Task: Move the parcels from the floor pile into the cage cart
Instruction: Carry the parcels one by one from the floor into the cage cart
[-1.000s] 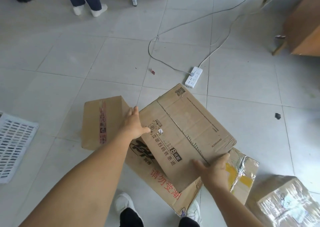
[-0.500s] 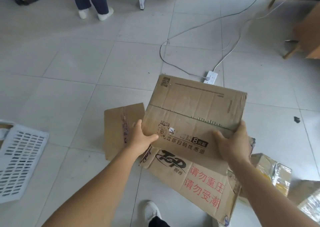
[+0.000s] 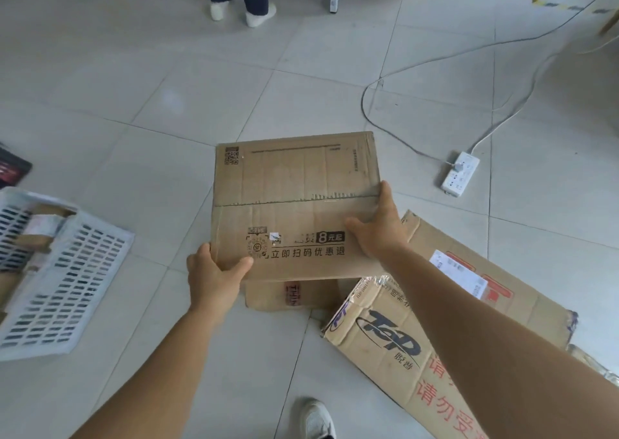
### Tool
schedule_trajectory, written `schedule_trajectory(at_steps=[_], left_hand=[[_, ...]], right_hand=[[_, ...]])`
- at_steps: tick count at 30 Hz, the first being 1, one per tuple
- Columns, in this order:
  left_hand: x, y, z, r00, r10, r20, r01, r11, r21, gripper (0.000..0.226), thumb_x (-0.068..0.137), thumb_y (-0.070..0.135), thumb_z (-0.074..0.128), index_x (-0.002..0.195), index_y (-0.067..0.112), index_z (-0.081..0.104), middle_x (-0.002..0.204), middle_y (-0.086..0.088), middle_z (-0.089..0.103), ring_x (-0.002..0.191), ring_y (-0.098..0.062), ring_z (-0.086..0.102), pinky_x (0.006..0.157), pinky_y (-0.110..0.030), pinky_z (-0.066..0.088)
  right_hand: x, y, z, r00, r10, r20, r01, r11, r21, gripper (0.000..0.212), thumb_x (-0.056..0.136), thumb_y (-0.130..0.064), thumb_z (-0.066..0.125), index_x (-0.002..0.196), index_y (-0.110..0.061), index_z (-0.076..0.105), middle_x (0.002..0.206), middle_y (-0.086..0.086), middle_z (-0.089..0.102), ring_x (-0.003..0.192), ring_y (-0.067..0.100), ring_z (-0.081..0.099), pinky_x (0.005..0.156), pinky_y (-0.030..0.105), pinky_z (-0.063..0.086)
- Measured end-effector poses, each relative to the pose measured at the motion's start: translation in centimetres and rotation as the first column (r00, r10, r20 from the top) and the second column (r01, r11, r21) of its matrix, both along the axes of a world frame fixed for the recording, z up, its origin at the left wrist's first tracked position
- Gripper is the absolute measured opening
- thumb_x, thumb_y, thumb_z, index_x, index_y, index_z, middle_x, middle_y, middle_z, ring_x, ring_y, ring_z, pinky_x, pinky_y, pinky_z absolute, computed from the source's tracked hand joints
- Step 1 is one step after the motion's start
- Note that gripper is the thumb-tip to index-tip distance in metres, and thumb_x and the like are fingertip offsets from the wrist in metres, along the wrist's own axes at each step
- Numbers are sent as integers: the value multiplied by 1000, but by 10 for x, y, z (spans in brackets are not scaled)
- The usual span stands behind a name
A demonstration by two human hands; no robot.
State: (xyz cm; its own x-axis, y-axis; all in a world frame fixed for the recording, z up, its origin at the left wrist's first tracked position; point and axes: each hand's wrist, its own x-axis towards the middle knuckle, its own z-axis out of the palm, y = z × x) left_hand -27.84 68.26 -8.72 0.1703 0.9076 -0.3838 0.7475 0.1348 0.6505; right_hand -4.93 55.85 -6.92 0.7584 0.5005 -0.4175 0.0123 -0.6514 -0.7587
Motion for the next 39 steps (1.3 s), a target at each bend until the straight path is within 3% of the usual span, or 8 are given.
schedule_trajectory(at_steps=[4,9,16,20,26,29,32,39], left_hand=[[-17,7,-31,994,83,-70,-85,996,-29,58,77,35,76,122,8,50,122,-10,41,105,-31,55,86,-40,50],[-29,14,-61,985,131,-115,-137,990,-44,59,79,37,74,124,7,50,125,-11,40,108,-34,54,84,-39,48],[-26,8,-93,980,52,-192,-73,992,-104,58,77,34,73,120,5,47,125,-14,41,108,-42,52,92,-51,47],[-29,-3,-106,975,9,-221,-40,990,-137,71,78,29,73,135,5,37,133,-14,39,114,-40,50,93,-50,47],[-29,-19,-99,954,-94,-286,76,994,-72,92,85,31,70,153,7,14,157,-10,19,140,-32,28,112,-45,31],[-14,-48,-88,924,-234,-301,264,963,61,88,85,35,69,152,7,18,158,-12,17,145,-30,15,118,-40,18],[7,-89,-80,883,-408,-230,431,901,57,84,88,35,65,153,9,19,159,-11,18,146,-25,10,117,-35,12],[68,-172,-87,701,-690,-180,696,717,-43,84,89,39,62,154,13,14,158,-6,21,145,-24,18,117,-35,20]], right_hand=[[-5,33,-31,993,113,-33,-114,992,-44,66,83,-22,70,137,-26,33,132,3,51,102,24,60,85,43,56],[-5,63,-60,974,226,4,-224,965,-135,74,85,-15,65,147,-18,25,147,2,26,95,19,48,76,29,46],[-17,42,-113,973,211,-93,-226,950,-216,74,83,-9,66,144,-17,23,143,4,36,99,25,52,80,42,58],[-24,29,-127,969,240,-58,-247,942,-226,83,85,-10,68,149,-15,15,149,4,30,99,19,46,57,21,46],[-36,4,-121,956,294,-13,-288,926,-244,92,86,-19,68,154,-16,7,154,0,22,121,27,48,89,34,51],[-45,-31,-111,964,265,19,-250,930,-270,93,88,-23,66,157,-15,3,164,0,6,147,24,22,117,38,29],[-51,-82,-107,980,192,51,-173,950,-261,92,90,-31,67,157,-17,5,164,-1,3,149,22,16,119,41,24],[-37,-224,-120,994,-47,103,88,893,-441,94,88,-36,68,157,-14,8,163,3,8,148,25,17,119,43,22]])
